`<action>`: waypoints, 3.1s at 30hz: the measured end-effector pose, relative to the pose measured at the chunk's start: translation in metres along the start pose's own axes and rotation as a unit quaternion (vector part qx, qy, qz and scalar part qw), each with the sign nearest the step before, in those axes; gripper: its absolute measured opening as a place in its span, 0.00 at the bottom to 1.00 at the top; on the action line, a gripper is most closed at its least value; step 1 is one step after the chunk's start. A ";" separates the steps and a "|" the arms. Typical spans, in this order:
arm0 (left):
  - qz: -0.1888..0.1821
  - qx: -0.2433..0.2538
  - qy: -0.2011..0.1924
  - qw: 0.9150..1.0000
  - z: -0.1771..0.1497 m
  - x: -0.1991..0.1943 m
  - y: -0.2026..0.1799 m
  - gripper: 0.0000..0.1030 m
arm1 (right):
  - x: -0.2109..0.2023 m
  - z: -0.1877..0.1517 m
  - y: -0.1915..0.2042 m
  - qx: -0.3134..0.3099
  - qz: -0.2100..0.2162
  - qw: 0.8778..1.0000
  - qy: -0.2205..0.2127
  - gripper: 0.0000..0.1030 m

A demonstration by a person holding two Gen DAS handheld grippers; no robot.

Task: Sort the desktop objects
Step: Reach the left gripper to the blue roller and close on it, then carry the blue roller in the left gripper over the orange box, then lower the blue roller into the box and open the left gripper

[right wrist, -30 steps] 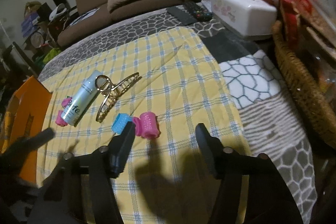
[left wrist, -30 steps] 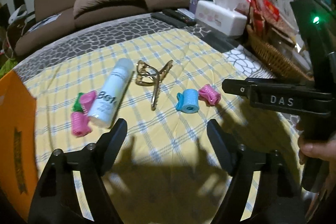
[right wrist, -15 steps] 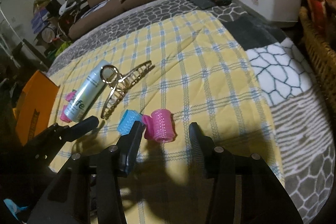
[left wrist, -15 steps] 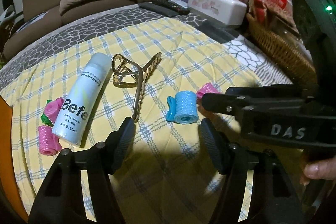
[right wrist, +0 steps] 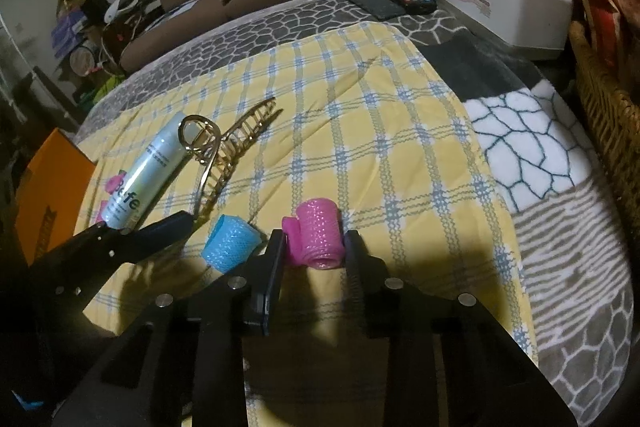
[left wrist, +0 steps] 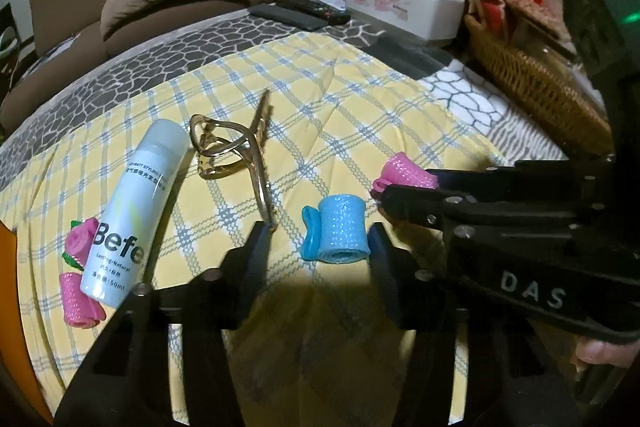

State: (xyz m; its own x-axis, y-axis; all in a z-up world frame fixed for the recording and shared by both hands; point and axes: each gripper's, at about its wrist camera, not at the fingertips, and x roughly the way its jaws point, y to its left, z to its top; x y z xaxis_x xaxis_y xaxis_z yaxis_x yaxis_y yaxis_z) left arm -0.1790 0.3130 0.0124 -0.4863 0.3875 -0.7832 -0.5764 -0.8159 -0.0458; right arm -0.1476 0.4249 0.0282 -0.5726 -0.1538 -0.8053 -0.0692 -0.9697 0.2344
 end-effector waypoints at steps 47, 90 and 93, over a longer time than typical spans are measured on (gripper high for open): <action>0.070 -0.106 -0.069 0.990 -0.053 -0.183 0.089 0.28 | -0.058 -0.005 0.117 -0.073 0.026 0.996 -0.031 0.28; 0.125 -0.197 -0.081 0.969 -0.166 -0.275 0.220 0.28 | -0.039 -0.049 0.333 -0.189 0.108 0.976 -0.012 0.28; 0.112 -0.186 -0.082 0.973 -0.165 -0.275 0.211 0.28 | -0.043 -0.048 0.336 -0.194 0.116 0.974 -0.014 0.27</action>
State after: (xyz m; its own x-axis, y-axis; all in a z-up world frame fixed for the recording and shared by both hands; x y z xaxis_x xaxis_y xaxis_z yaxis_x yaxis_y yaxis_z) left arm -0.0581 -0.0367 0.1159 -0.6877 0.2212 -0.6914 -0.1815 -0.9746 -0.1312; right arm -0.1068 0.0965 0.1151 -0.5580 -0.3771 -0.7392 0.3758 -0.9091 0.1801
